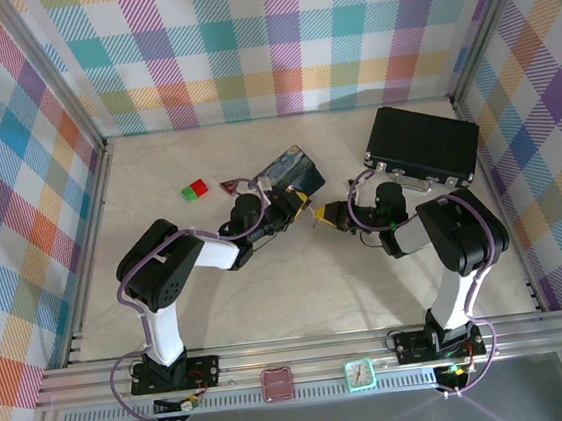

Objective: Unlock a padlock with a key

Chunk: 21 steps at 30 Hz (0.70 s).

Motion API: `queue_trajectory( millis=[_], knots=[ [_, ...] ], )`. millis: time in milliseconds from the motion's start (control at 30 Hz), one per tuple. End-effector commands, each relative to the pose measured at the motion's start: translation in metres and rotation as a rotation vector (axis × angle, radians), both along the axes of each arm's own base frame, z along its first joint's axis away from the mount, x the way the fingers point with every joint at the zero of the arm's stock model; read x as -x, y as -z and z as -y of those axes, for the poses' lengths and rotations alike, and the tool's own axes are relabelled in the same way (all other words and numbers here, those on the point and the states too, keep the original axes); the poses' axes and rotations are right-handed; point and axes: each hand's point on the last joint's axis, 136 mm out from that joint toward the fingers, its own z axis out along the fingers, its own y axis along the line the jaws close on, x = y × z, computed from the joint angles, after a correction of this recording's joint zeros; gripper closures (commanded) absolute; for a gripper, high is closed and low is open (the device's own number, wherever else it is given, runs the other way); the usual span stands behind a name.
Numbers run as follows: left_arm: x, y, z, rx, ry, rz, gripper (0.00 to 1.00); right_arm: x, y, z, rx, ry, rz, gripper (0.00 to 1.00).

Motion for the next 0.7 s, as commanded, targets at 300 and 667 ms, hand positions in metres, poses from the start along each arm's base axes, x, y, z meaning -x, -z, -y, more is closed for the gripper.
queue_trajectory(
  millis=[300, 667],
  knots=[
    [0.006, -0.024, 0.009, 0.069, 0.034, 0.062, 1.0, -0.003, -0.009, -0.01, -0.01, -0.033, 0.016, 1.0],
    [0.028, -0.024, 0.014, 0.073, 0.127, 0.043, 1.0, -0.028, -0.004, 0.003, 0.028, 0.089, -0.046, 1.0]
  ],
)
